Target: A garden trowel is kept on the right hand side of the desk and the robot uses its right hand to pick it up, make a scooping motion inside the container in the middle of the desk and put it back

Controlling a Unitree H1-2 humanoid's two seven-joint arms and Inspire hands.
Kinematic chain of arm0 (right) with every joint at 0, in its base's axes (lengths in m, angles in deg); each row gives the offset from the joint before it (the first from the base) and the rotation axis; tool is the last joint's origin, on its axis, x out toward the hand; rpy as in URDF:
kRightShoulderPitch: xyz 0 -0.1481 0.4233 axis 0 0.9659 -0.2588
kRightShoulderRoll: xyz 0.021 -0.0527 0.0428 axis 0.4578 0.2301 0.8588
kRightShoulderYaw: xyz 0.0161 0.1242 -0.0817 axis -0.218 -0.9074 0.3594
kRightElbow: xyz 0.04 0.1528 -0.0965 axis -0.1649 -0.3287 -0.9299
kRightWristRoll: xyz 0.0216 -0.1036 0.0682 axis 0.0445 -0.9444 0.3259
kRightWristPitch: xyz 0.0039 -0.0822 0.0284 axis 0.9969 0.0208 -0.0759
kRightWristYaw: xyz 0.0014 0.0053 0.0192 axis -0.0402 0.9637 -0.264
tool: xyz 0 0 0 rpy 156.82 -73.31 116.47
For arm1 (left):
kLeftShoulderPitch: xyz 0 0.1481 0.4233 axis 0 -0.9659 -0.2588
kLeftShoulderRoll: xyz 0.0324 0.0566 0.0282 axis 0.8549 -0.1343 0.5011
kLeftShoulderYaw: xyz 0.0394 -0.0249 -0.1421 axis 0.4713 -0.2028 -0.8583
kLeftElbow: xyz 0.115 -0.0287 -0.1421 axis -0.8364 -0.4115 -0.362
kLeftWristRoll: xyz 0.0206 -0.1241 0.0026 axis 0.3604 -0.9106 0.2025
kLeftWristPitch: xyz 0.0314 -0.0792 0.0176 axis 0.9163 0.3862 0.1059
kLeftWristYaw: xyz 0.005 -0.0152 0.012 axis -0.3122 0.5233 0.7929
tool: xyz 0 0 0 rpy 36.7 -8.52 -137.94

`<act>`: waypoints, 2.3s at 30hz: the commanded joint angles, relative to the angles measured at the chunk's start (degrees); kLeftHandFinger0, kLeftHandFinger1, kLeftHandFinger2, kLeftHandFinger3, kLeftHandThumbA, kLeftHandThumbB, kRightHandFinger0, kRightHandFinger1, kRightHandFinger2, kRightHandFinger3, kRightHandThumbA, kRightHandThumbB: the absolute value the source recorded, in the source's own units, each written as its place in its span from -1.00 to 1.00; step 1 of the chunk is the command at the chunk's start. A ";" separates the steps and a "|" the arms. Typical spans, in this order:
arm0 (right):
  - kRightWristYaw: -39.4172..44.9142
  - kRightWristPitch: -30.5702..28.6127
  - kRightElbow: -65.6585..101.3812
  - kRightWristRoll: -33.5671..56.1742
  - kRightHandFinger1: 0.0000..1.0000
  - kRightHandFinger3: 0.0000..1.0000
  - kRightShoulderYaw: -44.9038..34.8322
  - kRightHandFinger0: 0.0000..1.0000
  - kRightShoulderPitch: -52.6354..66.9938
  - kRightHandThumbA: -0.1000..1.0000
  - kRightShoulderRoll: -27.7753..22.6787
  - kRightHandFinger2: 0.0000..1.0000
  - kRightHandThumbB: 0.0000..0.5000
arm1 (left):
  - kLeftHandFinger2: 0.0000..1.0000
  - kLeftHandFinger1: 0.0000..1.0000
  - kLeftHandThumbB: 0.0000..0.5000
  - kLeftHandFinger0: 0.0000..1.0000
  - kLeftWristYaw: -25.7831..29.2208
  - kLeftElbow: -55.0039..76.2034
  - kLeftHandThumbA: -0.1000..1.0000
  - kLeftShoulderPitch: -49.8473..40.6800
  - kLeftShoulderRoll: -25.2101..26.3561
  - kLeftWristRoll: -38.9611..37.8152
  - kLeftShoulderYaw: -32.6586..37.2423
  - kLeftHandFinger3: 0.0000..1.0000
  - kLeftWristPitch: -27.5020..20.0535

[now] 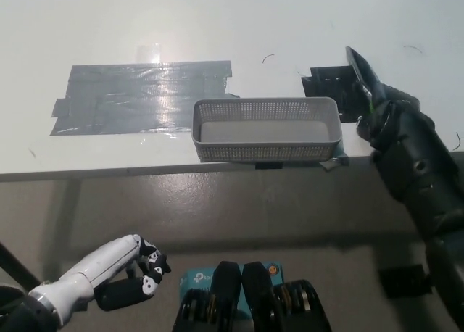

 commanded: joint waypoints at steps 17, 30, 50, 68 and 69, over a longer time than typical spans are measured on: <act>1.16 1.12 -0.69 -3.73 -0.21 1.00 7.76 -0.97 1.54 -0.76 -1.41 0.23 -1.00 | 0.35 0.16 -0.95 0.15 -3.46 4.91 0.38 -0.88 4.62 -1.24 -0.71 0.54 -0.19; -11.66 1.12 12.31 -1.35 -0.20 0.37 3.07 -0.98 12.70 -0.93 -4.19 0.40 -0.92 | 0.38 0.19 -0.82 0.18 -4.33 4.75 0.36 -0.98 4.20 -1.24 0.05 0.53 -0.10; -20.61 -9.12 17.11 5.21 -0.08 0.07 7.28 -0.66 15.63 -0.96 -10.65 0.47 -1.00 | 0.46 0.28 -0.77 0.24 -6.72 5.24 0.44 1.70 5.44 1.27 1.67 0.72 0.99; -22.51 -12.73 19.16 9.28 -0.91 -0.70 7.94 -1.00 6.84 -1.00 -15.23 -0.11 -1.00 | 0.47 0.30 -0.75 0.26 -6.67 5.98 0.45 -0.79 5.24 0.92 0.52 0.72 1.61; -22.36 -13.21 19.85 9.56 -0.91 -0.73 7.85 -1.00 6.51 -1.00 -15.60 -0.10 -1.00 | 0.47 0.30 -0.75 0.26 -6.60 5.91 0.45 -0.90 5.22 0.96 0.44 0.71 1.50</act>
